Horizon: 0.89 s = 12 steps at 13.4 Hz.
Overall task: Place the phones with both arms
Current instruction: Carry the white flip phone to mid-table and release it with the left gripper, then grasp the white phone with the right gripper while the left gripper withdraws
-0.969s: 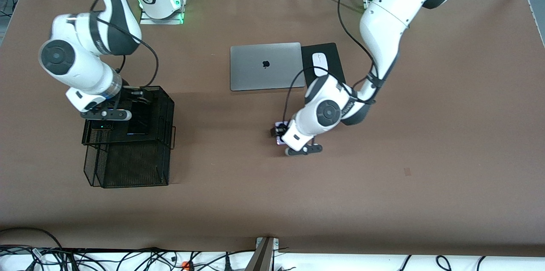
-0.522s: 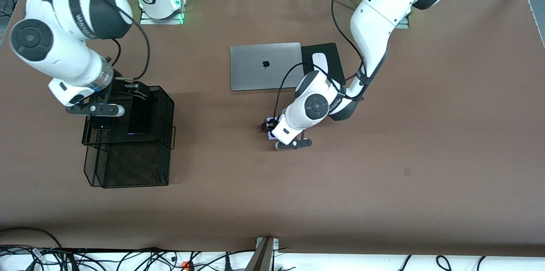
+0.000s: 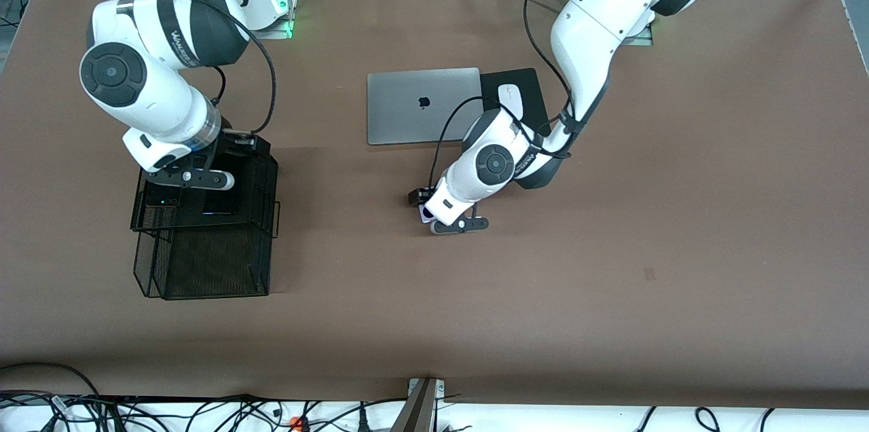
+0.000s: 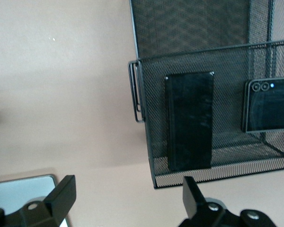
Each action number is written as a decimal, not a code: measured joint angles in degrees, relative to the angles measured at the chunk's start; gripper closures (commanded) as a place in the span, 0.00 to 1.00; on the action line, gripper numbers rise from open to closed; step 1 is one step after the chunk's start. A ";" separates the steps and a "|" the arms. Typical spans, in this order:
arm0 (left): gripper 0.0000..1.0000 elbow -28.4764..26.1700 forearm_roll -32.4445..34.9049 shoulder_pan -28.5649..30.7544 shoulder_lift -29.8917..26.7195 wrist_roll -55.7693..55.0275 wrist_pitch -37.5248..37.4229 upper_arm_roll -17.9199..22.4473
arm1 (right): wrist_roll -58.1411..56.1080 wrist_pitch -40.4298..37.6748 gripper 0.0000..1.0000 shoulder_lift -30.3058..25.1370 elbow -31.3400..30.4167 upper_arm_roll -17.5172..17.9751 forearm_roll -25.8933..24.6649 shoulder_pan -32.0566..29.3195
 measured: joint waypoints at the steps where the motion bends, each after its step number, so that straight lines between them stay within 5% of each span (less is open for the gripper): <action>1: 0.00 0.27 0.43 0.61 -2.18 0.05 -5.57 2.00 | 0.00 1.04 0.00 0.62 0.12 0.22 0.01 -0.01; 7: 0.00 1.00 12.89 10.99 -17.97 9.08 -29.93 5.83 | 0.57 9.64 0.00 6.11 0.18 4.14 0.79 0.00; 12: 0.00 1.25 15.73 21.74 -31.19 25.70 -42.48 6.16 | 1.00 16.35 0.00 17.71 8.65 14.94 0.86 0.31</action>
